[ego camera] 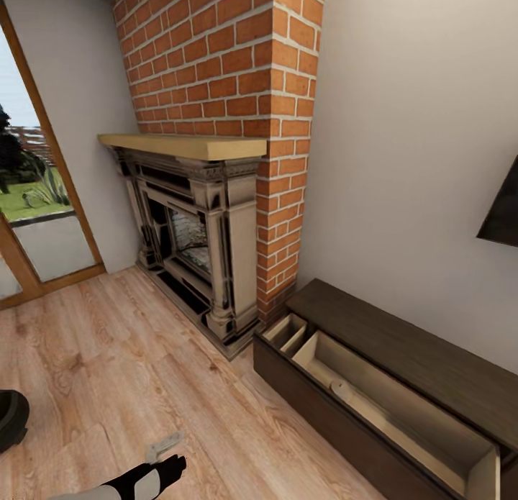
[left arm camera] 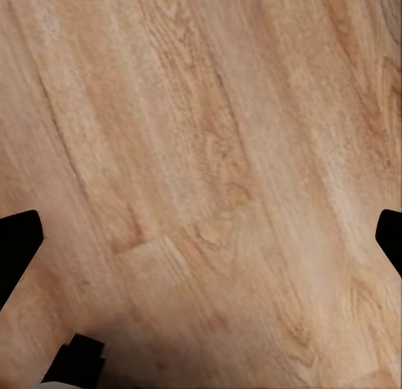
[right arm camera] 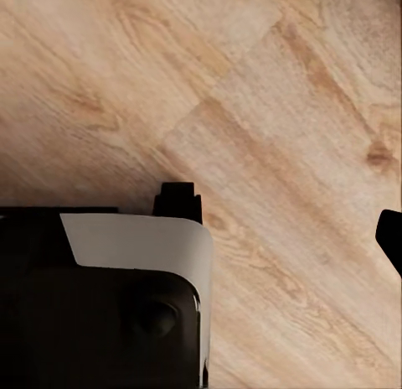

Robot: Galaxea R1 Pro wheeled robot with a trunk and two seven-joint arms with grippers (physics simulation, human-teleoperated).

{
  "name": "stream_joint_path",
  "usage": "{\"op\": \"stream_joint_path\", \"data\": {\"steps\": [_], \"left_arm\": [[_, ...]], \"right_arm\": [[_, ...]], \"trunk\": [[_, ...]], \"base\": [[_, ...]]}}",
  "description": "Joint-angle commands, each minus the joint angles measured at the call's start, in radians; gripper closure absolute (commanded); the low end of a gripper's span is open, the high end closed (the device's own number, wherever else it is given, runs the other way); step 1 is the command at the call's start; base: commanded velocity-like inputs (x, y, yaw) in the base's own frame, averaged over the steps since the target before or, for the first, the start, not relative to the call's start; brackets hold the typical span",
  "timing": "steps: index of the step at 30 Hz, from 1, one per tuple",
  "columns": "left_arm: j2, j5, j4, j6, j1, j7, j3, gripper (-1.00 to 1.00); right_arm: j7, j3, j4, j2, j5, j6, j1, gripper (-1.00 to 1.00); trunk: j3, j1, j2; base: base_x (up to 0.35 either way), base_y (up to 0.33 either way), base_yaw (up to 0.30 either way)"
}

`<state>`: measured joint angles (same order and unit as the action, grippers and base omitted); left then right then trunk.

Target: Place each of the two pumpkins and all three candles from the living room inside a cabinet in the living room (use any cabinet), then make sure every cabinet is closed, and position the cauldron so it is next to a table in the living room.

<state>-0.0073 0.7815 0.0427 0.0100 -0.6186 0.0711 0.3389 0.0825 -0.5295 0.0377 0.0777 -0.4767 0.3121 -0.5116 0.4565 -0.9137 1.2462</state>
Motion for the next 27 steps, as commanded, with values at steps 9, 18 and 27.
{"op": "stream_joint_path", "data": {"steps": [9,18,27], "left_arm": [[0.006,0.004,-0.003,0.001,-0.001,0.006,0.008,-1.00],[0.007,0.010,-0.010,0.008,-0.001,0.006,0.005,-1.00],[-0.003,0.018,-0.006,0.010,-0.001,0.003,-0.003,-1.00]], "right_arm": [[0.056,-0.010,0.004,-0.001,-0.007,0.003,0.003,-1.00],[0.060,-0.008,0.004,0.000,-0.008,0.001,0.028,-1.00],[0.059,-0.006,0.004,0.001,-0.013,-0.003,0.028,-1.00]], "trunk": [[-0.011,0.000,0.001],[-0.023,0.000,0.001],[-0.035,0.000,0.001]], "base": [[0.000,0.000,0.169],[0.000,0.000,0.176],[0.000,0.000,0.166]]}}
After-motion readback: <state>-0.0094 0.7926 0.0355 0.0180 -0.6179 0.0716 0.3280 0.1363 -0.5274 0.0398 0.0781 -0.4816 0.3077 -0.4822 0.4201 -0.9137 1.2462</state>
